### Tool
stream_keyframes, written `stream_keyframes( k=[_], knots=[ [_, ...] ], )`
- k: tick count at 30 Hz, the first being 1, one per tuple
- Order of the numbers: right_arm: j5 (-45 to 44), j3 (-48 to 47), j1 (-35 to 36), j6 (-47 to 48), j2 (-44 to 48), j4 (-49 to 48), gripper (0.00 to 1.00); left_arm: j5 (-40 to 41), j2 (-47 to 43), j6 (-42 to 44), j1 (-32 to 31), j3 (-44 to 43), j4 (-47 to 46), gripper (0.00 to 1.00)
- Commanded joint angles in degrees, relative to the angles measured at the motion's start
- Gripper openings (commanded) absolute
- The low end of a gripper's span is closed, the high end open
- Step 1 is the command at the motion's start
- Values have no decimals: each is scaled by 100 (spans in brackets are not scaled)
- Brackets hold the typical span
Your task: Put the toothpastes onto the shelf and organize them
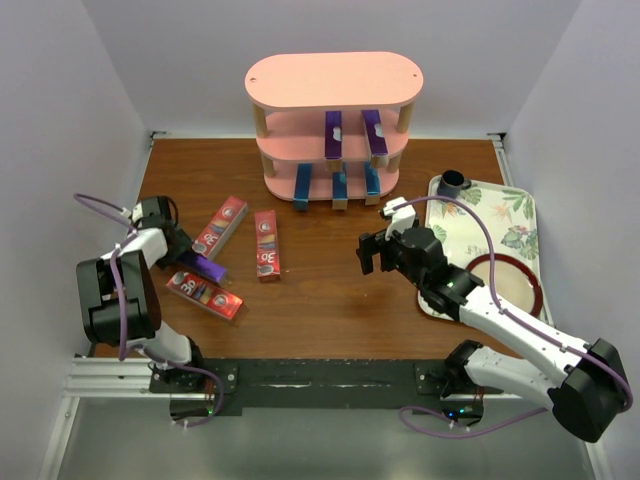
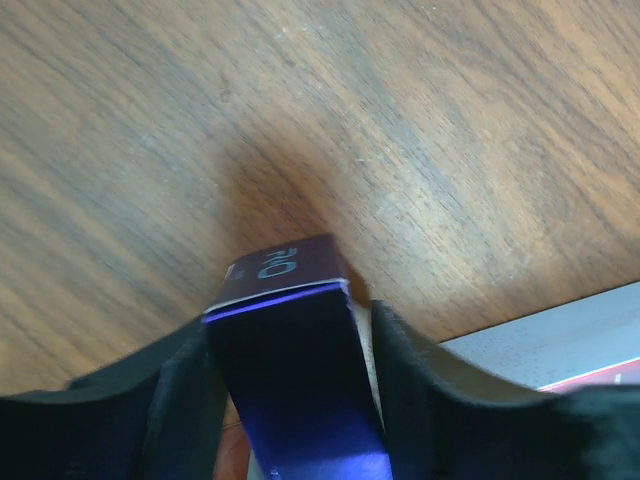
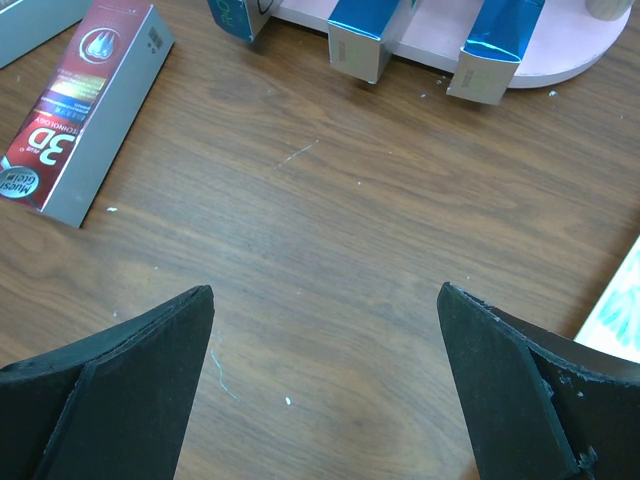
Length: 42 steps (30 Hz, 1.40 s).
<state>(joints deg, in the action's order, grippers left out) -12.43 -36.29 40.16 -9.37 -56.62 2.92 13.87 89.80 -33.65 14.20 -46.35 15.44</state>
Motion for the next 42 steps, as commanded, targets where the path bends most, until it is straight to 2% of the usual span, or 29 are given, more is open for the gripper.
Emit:
stream_keyframes(
  k=[1, 2, 3, 6, 15, 20, 26, 31, 34, 38, 42],
  knots=[
    [-14, 43, 0, 5, 63, -213, 99, -174, -24, -28, 30, -208, -191, 51],
    [-23, 52, -8, -4, 81, -213, 99, -191, -41, -28, 31, -217, -182, 49],
    [-32, 52, -17, -4, 98, -221, 99, -200, -94, -28, 31, -217, -173, 42],
    [-49, 78, 0, -13, 134, -221, 99, -218, -374, -10, 22, -217, -182, 31],
    [12, 17, -8, -30, 63, -143, 99, -674, -1577, -115, 22, -155, -199, 22],
    [170, -62, -8, -92, 230, 68, 98, -1534, -2238, -405, 22, 160, -533, 15],
    [943, 8, 0, -478, 371, 8, 98, -2572, -2695, -634, 22, 257, -638, 10],
    [1444, 61, 166, -952, 266, -457, 98, -3704, -3284, -1125, -39, 688, -1454, 10],
    [1454, 8, 465, -1154, 73, -766, 98, -4258, -3486, -1573, -153, 1161, -2358, 10],
    [1260, -132, 949, -1515, -340, -1283, 98, -4463, -3592, -1961, -557, 1497, -3151, 10],
    [1584, -62, 1204, -2270, -832, -2162, 98, -4507, -3610, -2582, -1076, 1786, -4012, 10]
  ],
)
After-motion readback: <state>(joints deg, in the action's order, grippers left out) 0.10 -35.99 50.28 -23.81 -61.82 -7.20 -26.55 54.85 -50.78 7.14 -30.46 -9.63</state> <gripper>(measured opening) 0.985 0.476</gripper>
